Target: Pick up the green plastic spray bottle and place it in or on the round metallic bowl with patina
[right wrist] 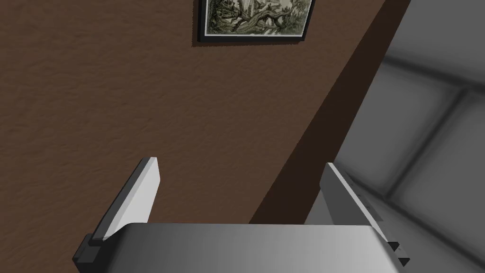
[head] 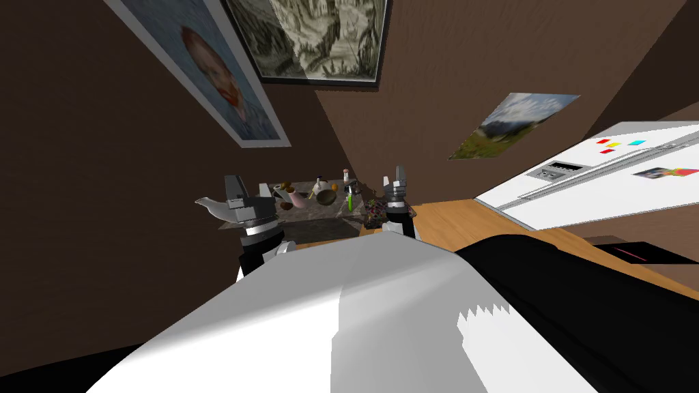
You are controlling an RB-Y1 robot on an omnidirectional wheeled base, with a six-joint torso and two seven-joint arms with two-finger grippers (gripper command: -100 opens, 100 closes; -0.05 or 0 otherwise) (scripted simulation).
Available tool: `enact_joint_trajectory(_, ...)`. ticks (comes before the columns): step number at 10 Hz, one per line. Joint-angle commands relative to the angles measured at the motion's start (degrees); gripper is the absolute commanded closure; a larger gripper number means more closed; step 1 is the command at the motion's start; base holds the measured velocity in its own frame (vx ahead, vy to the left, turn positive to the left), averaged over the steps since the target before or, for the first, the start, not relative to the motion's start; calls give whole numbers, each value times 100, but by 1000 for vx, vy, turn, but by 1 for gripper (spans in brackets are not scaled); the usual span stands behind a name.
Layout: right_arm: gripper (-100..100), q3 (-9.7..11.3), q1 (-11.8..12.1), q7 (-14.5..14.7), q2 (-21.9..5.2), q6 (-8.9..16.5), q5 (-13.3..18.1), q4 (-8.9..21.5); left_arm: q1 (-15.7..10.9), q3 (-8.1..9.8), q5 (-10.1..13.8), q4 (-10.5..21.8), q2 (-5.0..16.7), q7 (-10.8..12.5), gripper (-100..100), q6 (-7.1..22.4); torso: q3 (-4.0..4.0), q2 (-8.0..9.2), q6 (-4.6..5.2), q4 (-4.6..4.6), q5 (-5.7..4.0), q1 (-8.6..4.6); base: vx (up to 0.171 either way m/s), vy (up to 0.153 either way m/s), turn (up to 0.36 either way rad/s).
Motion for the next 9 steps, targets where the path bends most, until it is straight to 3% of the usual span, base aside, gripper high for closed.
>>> enact_joint_trajectory(1, -100, -8, 14, 0, -160, 39, 1, 23, 0, 0, 0, 0, 0, 0, 0, 0, 0, 0, 0, 0, 0, 0, -2, 14, 24)
enact_joint_trajectory(9, -100, -119, 233, 6, -1378, 608, 22, 353, 0, -1, 0, 0, -1, 0, 0, 0, 2, 4, -1, 1, 7, 31, -9, 66, 50)
